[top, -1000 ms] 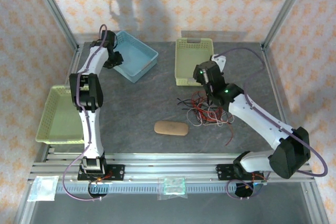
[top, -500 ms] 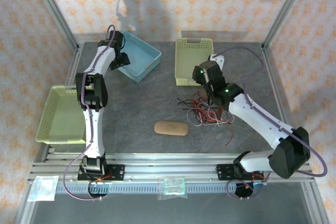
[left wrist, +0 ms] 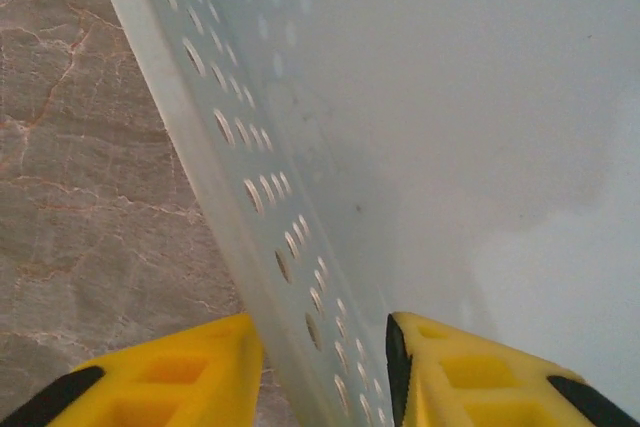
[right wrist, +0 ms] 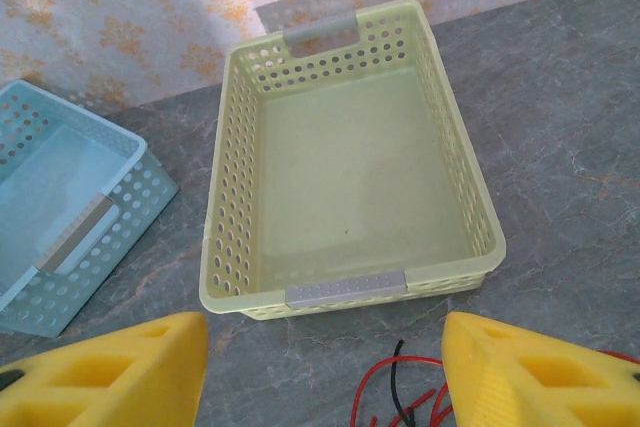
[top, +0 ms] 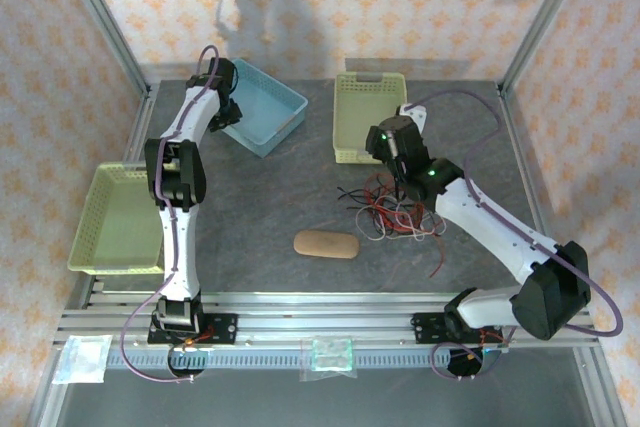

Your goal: Untangle the cables

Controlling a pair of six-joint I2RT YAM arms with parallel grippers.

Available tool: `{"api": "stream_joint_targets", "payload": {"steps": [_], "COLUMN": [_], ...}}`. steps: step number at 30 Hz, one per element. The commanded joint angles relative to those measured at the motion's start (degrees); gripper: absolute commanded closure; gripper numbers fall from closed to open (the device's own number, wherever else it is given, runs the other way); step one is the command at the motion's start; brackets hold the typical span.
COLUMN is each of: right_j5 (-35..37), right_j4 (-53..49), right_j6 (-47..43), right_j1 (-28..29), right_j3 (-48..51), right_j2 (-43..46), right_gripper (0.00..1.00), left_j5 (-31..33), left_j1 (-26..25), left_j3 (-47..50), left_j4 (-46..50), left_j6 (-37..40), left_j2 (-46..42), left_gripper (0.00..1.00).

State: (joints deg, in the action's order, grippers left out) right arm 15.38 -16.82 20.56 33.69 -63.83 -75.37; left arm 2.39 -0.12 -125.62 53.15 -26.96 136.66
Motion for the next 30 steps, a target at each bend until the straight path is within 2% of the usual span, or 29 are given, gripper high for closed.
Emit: {"api": "stream_joint_targets", "payload": {"steps": [1,9,16,19,23,30], "right_j5": [0.41,0.35,0.53,0.22,0.00,0.99], "right_j4": [-1.24,-1.07,-0.80,-0.68,-0.59,-0.80], "right_j6": [0.80,1.09,0.54,0.46,0.28,-2.71], "right_j1": [-0.29,-0.29,-0.29,-0.29,-0.29,-0.49], "right_j3": [0.38,0.33,0.12,-0.26,-0.59,-0.59], "right_j2": [-0.11,-0.17,-0.43,-1.02,-1.37,-0.65], "right_gripper": [0.37,0.37,0.37,0.37,0.37,0.37], "left_j5": [2.70,2.35,3.51,4.45,2.28,2.51], "left_j1": [-0.23,-0.28,-0.49,-0.93,-2.33,-7.22], "left_j3": [-1.25,1.87,7.39,9.52,11.88,6.60], "left_j4": [3.25,1.99,-0.79,-1.44,-3.81,-6.52], "left_j6": [1.06,3.10,8.21,9.71,11.19,17.07], "left_j2": [1.42,-0.70,-5.00,-6.10,-7.24,-5.03], "left_gripper": [0.64,0.75,0.87,0.88,0.88,0.92]}}
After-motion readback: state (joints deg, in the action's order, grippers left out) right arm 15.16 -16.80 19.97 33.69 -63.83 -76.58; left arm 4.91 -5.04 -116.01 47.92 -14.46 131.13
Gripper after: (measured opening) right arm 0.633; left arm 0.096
